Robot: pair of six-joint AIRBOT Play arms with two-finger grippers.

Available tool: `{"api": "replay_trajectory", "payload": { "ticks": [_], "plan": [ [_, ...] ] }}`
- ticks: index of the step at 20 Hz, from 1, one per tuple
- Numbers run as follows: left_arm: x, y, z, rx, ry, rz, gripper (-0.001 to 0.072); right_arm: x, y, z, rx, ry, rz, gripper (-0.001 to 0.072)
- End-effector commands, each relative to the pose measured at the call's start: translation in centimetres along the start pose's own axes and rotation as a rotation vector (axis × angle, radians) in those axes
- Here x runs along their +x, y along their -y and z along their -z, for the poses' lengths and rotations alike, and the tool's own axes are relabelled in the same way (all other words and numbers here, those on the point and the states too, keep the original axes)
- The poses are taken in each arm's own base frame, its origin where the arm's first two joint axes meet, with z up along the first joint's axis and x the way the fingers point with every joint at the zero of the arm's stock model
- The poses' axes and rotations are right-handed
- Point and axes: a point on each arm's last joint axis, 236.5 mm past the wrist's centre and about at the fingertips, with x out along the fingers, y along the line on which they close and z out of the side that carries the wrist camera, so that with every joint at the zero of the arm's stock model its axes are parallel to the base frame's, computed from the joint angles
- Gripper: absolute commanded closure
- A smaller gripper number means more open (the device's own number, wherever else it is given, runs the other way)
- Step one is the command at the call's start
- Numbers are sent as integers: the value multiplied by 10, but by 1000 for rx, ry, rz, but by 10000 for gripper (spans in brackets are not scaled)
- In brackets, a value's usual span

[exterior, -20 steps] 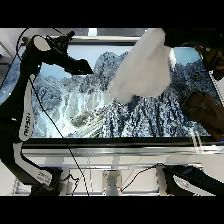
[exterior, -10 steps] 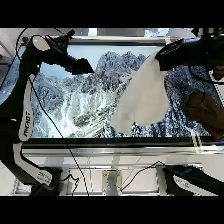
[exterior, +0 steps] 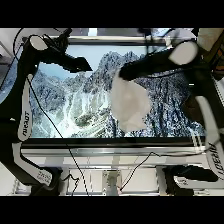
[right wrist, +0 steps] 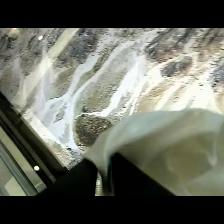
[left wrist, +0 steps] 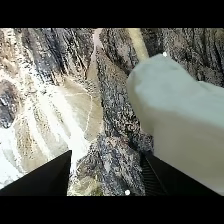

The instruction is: Fold the shirts.

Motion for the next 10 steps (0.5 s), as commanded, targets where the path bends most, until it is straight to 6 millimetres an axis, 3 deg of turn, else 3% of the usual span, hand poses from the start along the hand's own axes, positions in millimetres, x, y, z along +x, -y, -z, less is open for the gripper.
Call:
{"api": "replay_trajectory", "payload": {
  "ticks": [1, 5, 8, 10],
  "plan": [
    [-8, -15, -5, -21, 24, -18, 216, 55, -31, 5, -48, -4, -108, 392],
    [-12, -22, -5, -28, 27, -32, 216, 53, -26, -7, -113, 37, -55, 390],
    [-11, -23, 2, -24, -3, -38, 215, 37, -3, -8, -101, 29, -12, 390],
    [-11, -22, 8, -22, -30, -33, 216, 28, 19, 3, -80, -21, 25, 390]
  ]
}}
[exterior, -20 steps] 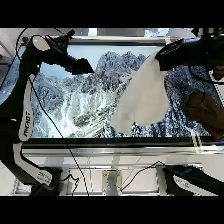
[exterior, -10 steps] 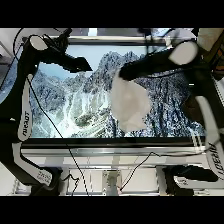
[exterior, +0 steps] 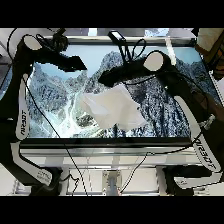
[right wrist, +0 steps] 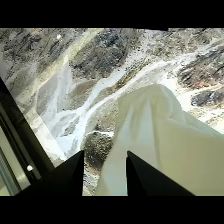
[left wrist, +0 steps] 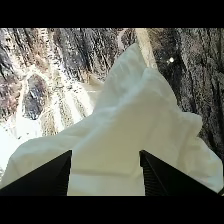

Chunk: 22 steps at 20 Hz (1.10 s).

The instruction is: Fold the shirts.

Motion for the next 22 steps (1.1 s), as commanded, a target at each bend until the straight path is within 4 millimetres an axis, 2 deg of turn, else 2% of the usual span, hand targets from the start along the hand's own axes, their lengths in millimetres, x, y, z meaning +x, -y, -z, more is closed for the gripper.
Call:
{"api": "replay_trajectory", "payload": {
  "ticks": [1, 3, 5, 7, 9, 12, 15, 17, 19, 22],
  "plan": [
    [0, -1, 10, 2, -41, -2, 215, -16, 36, 19, 34, -79, 71, 389],
    [2, 2, 15, 5, -65, 8, 215, -29, 68, 41, 77, -164, 157, 390],
    [10, 10, 20, 17, -89, 19, 214, -42, 91, 62, 95, -243, 219, 389],
    [24, 18, 31, 30, -129, 23, 215, -51, 107, 82, 128, -311, 262, 390],
    [44, 13, 49, 35, -196, -3, 214, -55, 113, 103, 166, -377, 261, 389],
    [69, -14, 87, -5, -327, -44, 214, -51, 114, 132, 203, -458, 244, 380],
    [79, -61, 117, -8, -432, -188, 205, -42, 114, 149, 229, -486, 227, 371],
    [79, -84, 120, 4, -448, -270, 184, -36, 113, 154, 244, -488, 213, 370],
    [81, -97, 113, 19, -420, -318, 155, -32, 112, 155, 254, -479, 202, 370],
    [89, -101, 113, 15, -411, -316, 156, -31, 111, 157, 259, -479, 197, 370]
  ]
}}
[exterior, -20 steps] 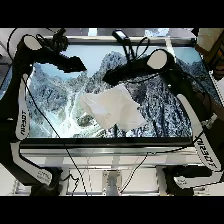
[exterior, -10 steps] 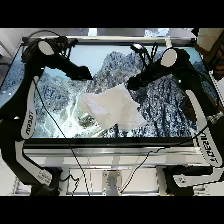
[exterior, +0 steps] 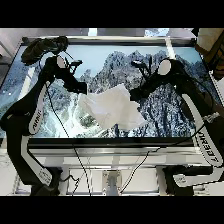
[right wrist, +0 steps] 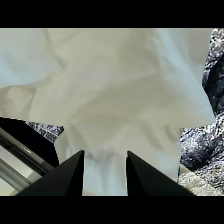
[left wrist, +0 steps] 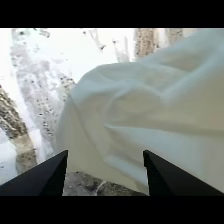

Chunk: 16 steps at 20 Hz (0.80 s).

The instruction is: Fold the shirts.

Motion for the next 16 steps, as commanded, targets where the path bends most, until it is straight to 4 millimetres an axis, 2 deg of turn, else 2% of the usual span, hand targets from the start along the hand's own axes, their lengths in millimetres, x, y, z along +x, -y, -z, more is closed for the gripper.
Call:
{"api": "replay_trajectory", "payload": {
  "ticks": [1, 5, 8, 9, 11, 13, 15, 16],
  "plan": [
    [15, -10, 0, -7, -13, -24, 156, 4, -1, 2, 7, -3, -10, 370],
    [42, 2, 5, -41, -59, 62, 157, 4, -1, 2, 8, -3, -10, 370],
    [50, 15, 0, -63, -45, 129, 163, 4, -1, 2, 8, -2, -10, 370],
    [51, 18, -2, -67, -35, 141, 190, 4, -1, 1, 8, 1, -9, 370],
    [52, 21, -6, -70, -23, 156, 383, 4, 0, -2, 8, 13, -6, 370],
    [52, 23, -8, -69, -14, 168, 484, 4, 1, -6, 8, 28, -2, 371],
    [51, 31, -12, -65, 2, 203, 693, 4, 2, -9, 7, 44, 3, 371],
    [49, 38, -15, -63, 14, 234, 693, 3, 3, -11, 7, 50, 5, 370]
  ]
}}
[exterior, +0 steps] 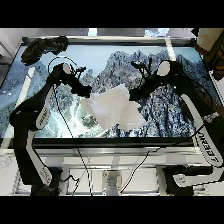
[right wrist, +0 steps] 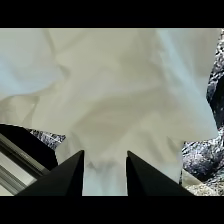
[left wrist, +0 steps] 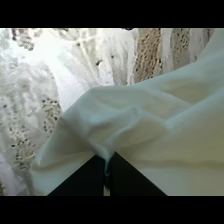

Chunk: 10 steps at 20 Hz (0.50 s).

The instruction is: Fold the shirts.

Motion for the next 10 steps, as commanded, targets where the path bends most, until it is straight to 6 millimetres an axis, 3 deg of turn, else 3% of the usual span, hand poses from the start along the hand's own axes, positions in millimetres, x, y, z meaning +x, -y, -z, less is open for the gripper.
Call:
{"api": "replay_trajectory", "payload": {
  "ticks": [1, 3, 5, 7, 10],
  "plan": [
    [0, 24, -10, 4, 42, 104, 694, 0, 2, -7, -1, 27, 10, 370],
    [-9, 58, -22, 14, 95, 243, 694, 0, 5, -9, -2, 39, 20, 370],
    [-39, 104, -46, 56, 193, 424, 695, -1, 8, -15, -3, 63, 35, 370],
    [-90, 144, -74, 112, 321, 546, 697, -1, 11, -23, -4, 98, 48, 370],
    [-187, 185, -103, 260, 564, 547, 697, -3, 14, -34, -3, 146, 60, 370]
  ]
}}
